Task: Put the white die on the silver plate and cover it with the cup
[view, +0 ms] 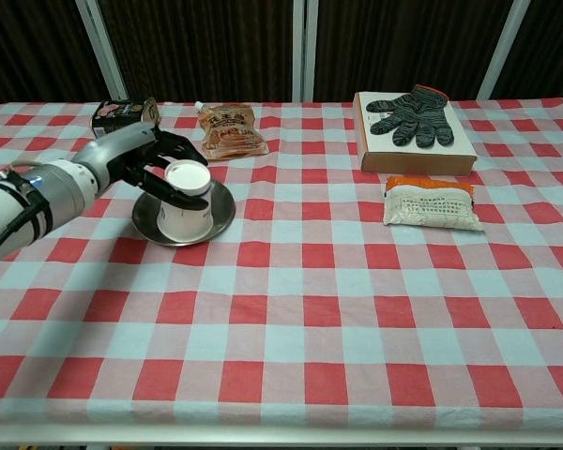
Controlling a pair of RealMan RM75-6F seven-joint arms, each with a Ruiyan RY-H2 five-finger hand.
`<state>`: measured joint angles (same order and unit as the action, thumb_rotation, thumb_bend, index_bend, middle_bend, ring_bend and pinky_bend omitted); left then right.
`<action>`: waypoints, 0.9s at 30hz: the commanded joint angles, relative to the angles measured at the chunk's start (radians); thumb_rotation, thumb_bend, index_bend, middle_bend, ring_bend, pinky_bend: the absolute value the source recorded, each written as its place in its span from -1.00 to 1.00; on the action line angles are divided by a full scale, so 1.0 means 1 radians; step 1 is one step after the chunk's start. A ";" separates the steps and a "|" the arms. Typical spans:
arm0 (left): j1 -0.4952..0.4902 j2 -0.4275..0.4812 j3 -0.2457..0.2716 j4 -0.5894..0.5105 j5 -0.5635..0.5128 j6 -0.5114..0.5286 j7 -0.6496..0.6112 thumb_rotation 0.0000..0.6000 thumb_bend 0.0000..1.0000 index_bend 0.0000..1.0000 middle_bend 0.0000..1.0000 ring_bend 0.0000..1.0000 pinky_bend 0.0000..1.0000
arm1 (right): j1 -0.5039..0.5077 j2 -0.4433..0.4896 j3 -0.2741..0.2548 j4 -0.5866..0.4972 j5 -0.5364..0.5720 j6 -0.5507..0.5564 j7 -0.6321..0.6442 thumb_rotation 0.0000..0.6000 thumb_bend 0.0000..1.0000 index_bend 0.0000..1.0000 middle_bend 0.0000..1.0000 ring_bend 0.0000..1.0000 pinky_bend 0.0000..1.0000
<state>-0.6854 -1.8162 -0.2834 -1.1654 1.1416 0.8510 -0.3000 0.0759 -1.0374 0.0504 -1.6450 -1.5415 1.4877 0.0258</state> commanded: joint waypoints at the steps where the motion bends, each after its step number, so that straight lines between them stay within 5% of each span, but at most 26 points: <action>1: -0.006 -0.001 -0.005 0.007 -0.005 -0.002 0.008 1.00 -0.76 0.01 -0.50 -0.71 -0.69 | -0.002 0.001 -0.001 -0.001 0.000 0.001 -0.001 1.00 -0.56 -0.84 -0.69 -1.00 -0.86; 13: -0.018 0.009 -0.089 0.099 -0.127 -0.073 -0.036 1.00 -0.75 0.01 -0.50 -0.71 -0.69 | 0.000 -0.001 -0.001 -0.001 0.000 -0.003 0.001 1.00 -0.56 -0.84 -0.69 -1.00 -0.86; 27: -0.013 -0.006 -0.017 0.036 -0.022 -0.044 -0.028 1.00 -0.75 0.01 -0.50 -0.71 -0.69 | -0.001 0.004 0.000 -0.007 -0.001 0.002 -0.006 1.00 -0.56 -0.84 -0.69 -1.00 -0.86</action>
<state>-0.6938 -1.8151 -0.3021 -1.1413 1.1216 0.8070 -0.3377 0.0748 -1.0338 0.0500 -1.6519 -1.5425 1.4896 0.0195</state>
